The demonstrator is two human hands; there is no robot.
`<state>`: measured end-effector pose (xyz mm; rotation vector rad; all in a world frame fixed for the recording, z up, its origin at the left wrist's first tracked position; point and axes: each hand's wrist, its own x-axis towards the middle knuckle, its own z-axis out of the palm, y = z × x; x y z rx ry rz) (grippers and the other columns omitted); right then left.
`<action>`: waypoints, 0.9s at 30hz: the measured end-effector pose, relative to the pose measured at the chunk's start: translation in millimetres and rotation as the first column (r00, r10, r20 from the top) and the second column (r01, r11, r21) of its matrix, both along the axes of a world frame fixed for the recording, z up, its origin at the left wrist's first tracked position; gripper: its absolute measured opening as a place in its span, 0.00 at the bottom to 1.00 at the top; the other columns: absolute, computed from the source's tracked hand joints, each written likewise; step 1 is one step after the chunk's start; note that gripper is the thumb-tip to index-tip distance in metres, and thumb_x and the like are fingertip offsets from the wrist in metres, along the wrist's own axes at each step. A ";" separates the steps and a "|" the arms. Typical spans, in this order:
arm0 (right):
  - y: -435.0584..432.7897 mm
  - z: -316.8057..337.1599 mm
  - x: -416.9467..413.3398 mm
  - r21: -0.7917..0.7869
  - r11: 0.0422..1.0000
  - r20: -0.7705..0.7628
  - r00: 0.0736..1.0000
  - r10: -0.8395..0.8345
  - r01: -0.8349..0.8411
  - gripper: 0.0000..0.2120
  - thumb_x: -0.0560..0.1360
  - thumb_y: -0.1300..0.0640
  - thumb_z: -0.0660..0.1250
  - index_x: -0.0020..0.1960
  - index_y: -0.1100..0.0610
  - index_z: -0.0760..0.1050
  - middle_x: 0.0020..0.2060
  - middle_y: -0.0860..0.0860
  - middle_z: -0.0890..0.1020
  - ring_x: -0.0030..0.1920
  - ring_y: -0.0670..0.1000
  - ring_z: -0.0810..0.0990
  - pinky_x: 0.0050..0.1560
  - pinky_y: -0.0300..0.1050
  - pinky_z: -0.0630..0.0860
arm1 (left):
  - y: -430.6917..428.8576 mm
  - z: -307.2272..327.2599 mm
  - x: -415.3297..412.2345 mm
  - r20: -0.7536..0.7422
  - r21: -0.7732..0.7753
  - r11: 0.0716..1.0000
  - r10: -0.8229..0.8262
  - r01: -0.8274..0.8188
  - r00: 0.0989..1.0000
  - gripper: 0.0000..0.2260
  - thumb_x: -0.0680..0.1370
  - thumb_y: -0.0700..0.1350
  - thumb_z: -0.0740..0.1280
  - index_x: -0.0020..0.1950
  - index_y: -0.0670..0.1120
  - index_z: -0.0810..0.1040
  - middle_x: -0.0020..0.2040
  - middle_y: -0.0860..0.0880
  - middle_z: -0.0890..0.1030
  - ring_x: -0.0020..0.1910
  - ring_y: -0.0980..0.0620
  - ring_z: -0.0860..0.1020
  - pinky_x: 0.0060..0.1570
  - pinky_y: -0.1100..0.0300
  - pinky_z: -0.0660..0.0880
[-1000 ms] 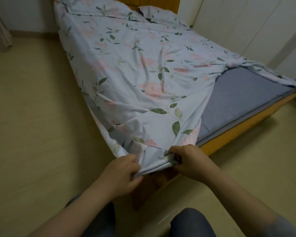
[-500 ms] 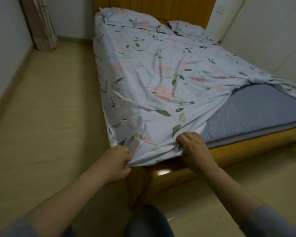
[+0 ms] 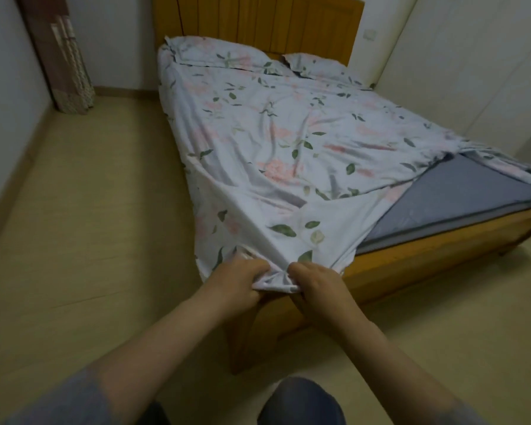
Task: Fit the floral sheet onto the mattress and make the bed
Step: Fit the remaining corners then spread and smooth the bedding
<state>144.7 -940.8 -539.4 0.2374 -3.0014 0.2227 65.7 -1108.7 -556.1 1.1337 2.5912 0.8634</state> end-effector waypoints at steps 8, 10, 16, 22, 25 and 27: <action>13.5 -1.8 20.6 0.116 0.993 -0.057 0.998 0.021 -0.014 0.09 0.69 0.54 0.70 0.47 0.53 0.75 0.43 0.50 0.79 0.42 0.51 0.76 0.40 0.37 0.64 | -30.8 2.4 32.1 -0.117 -0.095 0.991 -0.103 0.092 0.988 0.03 0.77 0.44 0.61 0.45 0.48 0.74 0.40 0.51 0.75 0.41 0.52 0.73 0.37 0.61 0.67; 21.4 -6.0 17.5 0.117 0.988 -0.088 0.992 -0.088 0.098 0.11 0.69 0.52 0.70 0.48 0.53 0.73 0.45 0.50 0.78 0.45 0.51 0.75 0.45 0.40 0.65 | -33.4 1.8 33.9 -0.115 -0.087 0.992 -0.105 0.096 0.988 0.03 0.77 0.44 0.61 0.44 0.49 0.73 0.42 0.50 0.76 0.41 0.52 0.73 0.38 0.60 0.68; 28.3 -13.8 -11.9 0.046 0.940 -0.301 0.902 -0.309 0.337 0.13 0.66 0.58 0.72 0.42 0.55 0.67 0.40 0.52 0.75 0.40 0.52 0.72 0.39 0.43 0.68 | -41.7 -0.5 30.6 -0.152 -0.016 0.995 -0.104 0.103 0.983 0.07 0.76 0.45 0.62 0.39 0.52 0.66 0.37 0.52 0.71 0.37 0.53 0.69 0.31 0.68 0.59; 5.8 -7.7 8.2 0.073 0.958 -0.298 0.923 -0.243 0.276 0.14 0.62 0.63 0.74 0.37 0.54 0.68 0.33 0.51 0.76 0.31 0.52 0.73 0.32 0.41 0.63 | -57.0 -13.3 22.2 -0.105 -0.050 0.998 -0.035 0.029 0.994 0.10 0.75 0.42 0.61 0.37 0.54 0.65 0.39 0.53 0.72 0.39 0.52 0.71 0.32 0.66 0.61; -18.6 -14.3 52.5 0.097 0.991 -0.238 0.969 -0.063 0.088 0.12 0.61 0.59 0.71 0.37 0.50 0.68 0.33 0.48 0.76 0.31 0.49 0.74 0.30 0.37 0.64 | -73.2 -26.6 25.6 -0.075 -0.126 0.990 -0.080 0.070 0.994 0.13 0.77 0.43 0.61 0.37 0.57 0.64 0.41 0.55 0.72 0.41 0.56 0.71 0.34 0.68 0.62; -31.7 -19.3 69.3 0.105 0.994 -0.149 0.989 0.001 0.015 0.10 0.63 0.57 0.67 0.38 0.49 0.67 0.34 0.47 0.75 0.32 0.48 0.74 0.31 0.35 0.62 | -82.2 -41.7 33.7 -0.048 -0.174 0.980 -0.110 0.100 0.993 0.07 0.77 0.44 0.61 0.42 0.56 0.69 0.44 0.55 0.75 0.43 0.57 0.73 0.38 0.68 0.63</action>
